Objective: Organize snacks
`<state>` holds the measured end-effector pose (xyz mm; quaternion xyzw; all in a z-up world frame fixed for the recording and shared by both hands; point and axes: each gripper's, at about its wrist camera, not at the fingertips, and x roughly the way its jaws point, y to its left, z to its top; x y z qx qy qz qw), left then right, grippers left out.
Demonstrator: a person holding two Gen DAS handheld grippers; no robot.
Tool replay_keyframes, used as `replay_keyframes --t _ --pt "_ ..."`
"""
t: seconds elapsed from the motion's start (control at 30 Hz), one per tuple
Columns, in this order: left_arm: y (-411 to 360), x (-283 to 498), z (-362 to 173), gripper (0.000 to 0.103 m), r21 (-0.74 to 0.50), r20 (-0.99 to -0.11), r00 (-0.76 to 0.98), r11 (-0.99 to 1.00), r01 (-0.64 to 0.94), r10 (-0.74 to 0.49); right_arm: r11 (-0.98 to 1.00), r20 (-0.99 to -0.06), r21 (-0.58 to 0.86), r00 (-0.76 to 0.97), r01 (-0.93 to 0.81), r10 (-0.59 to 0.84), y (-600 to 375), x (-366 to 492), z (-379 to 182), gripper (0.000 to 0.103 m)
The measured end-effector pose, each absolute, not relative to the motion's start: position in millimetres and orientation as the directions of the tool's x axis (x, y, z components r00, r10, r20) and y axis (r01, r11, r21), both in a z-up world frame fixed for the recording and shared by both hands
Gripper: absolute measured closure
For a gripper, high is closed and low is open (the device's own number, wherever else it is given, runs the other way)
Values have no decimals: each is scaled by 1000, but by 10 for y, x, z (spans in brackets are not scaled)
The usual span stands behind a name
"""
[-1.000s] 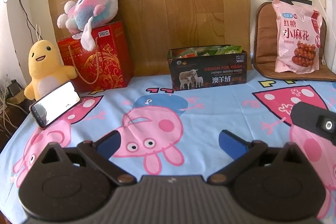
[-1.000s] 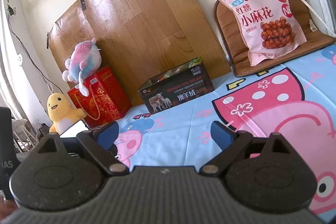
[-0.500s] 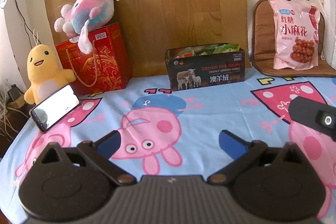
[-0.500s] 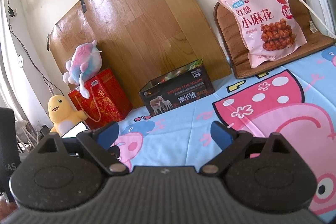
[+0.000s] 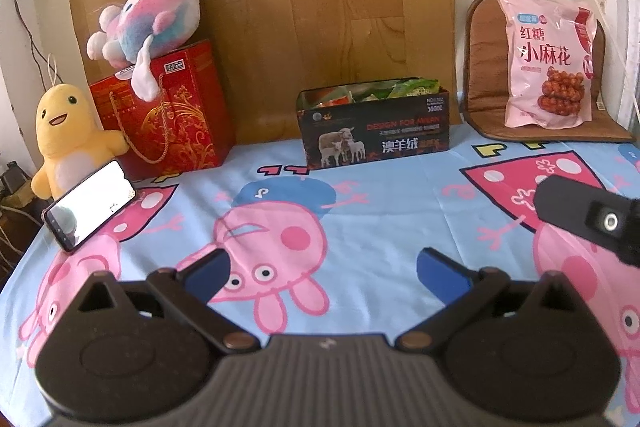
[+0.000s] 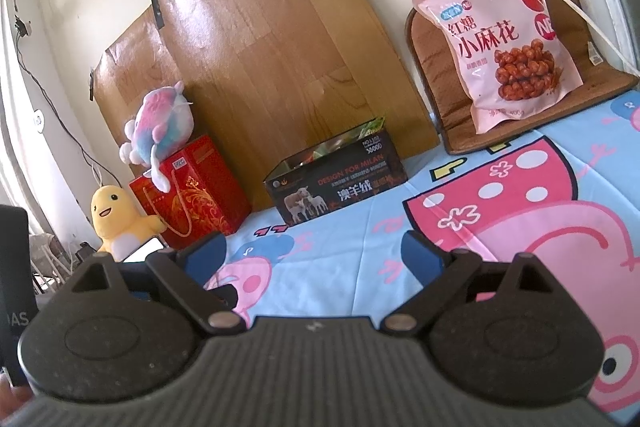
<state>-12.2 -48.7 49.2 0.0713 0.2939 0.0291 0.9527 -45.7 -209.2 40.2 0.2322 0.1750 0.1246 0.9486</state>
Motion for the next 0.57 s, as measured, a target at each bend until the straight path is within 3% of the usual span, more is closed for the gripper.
replay_keyframes --t 0.57 --pt "-475 -114 494 0 109 -564 825 993 34 34 867 -271 474 911 -154 310 -2102 -431 408 7"
